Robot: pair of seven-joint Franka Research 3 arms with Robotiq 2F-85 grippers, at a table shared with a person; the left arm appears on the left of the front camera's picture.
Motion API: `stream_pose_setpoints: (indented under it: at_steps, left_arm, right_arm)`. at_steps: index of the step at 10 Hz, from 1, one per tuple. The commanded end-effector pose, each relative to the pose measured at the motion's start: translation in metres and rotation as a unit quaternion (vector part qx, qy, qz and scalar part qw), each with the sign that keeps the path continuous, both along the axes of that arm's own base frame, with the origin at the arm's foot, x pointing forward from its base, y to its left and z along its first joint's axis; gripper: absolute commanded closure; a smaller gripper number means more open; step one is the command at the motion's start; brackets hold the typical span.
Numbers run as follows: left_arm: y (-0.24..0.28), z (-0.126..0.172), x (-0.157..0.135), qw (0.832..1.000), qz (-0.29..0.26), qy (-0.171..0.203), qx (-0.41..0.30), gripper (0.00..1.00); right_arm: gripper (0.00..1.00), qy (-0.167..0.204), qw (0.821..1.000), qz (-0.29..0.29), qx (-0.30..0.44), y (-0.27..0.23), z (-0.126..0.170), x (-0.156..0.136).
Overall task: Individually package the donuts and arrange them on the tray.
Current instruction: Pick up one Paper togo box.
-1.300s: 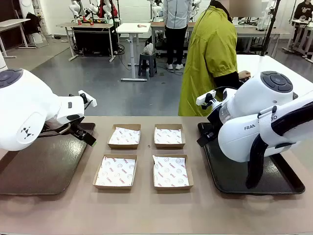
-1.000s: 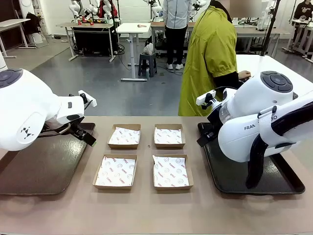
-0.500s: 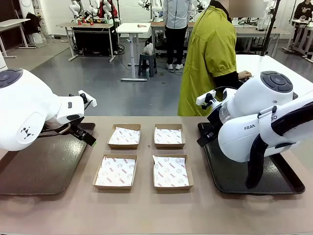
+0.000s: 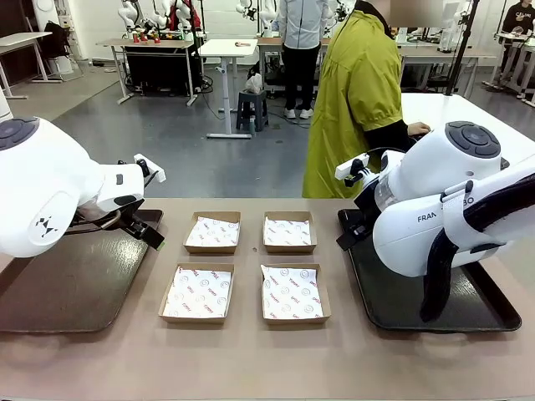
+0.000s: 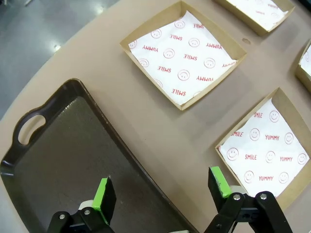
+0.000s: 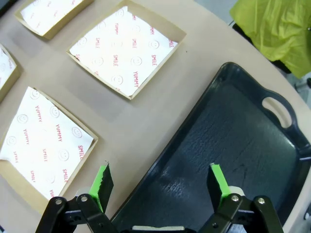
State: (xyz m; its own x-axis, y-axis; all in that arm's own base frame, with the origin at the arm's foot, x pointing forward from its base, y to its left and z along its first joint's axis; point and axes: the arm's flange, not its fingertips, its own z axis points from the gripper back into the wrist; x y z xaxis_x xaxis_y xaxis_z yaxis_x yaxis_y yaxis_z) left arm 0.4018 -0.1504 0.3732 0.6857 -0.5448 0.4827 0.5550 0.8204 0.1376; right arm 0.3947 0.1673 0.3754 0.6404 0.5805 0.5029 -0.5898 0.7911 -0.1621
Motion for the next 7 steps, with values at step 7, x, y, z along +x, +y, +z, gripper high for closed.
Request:
stream_pose_setpoints:
  at_steps: [7]
  left_arm:
    - [0.073, 0.051, -0.182, 0.991, -0.066, 0.09, 0.074, 0.0]
  right_arm:
    - [0.0, 0.106, 0.988, -0.008, -0.109, -0.052, 0.059, -0.213]
